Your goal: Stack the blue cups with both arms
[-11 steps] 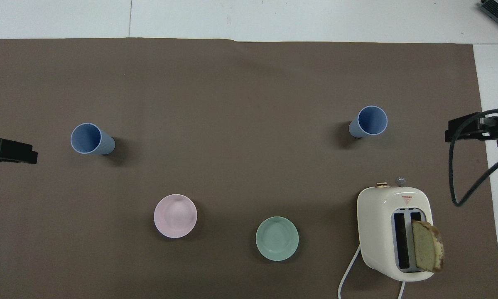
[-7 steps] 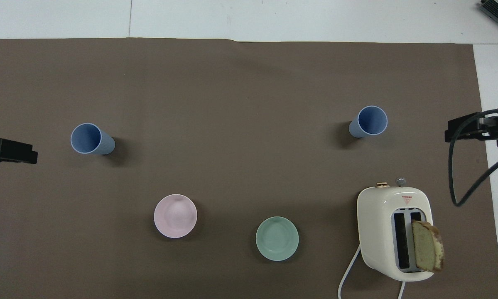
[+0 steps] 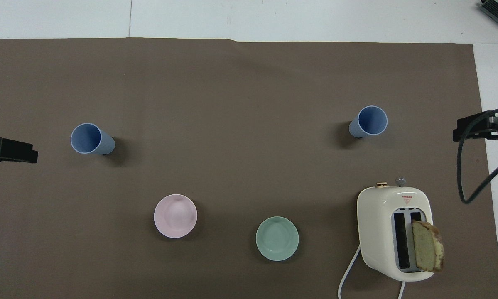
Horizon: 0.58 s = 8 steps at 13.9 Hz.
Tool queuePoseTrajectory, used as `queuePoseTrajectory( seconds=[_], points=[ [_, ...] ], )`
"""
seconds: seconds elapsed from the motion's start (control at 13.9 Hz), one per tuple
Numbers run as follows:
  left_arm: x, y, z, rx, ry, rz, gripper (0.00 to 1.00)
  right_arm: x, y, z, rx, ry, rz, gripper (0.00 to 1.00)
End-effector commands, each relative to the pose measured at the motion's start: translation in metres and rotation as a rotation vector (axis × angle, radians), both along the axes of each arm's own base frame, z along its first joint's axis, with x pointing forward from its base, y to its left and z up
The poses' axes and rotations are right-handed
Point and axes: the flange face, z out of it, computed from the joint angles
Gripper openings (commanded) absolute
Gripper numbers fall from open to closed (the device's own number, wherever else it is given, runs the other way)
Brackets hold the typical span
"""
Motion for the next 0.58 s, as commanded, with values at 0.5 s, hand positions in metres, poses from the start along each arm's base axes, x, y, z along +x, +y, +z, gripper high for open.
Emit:
queuePoseTrajectory(
  seconds=[0.5],
  points=[
    [0.0051, 0.0048, -0.0060, 0.004, -0.028, 0.000, 1.00, 0.0005, 0.0017, 0.0011, 0.001, 0.000, -0.006, 1.00]
  ],
)
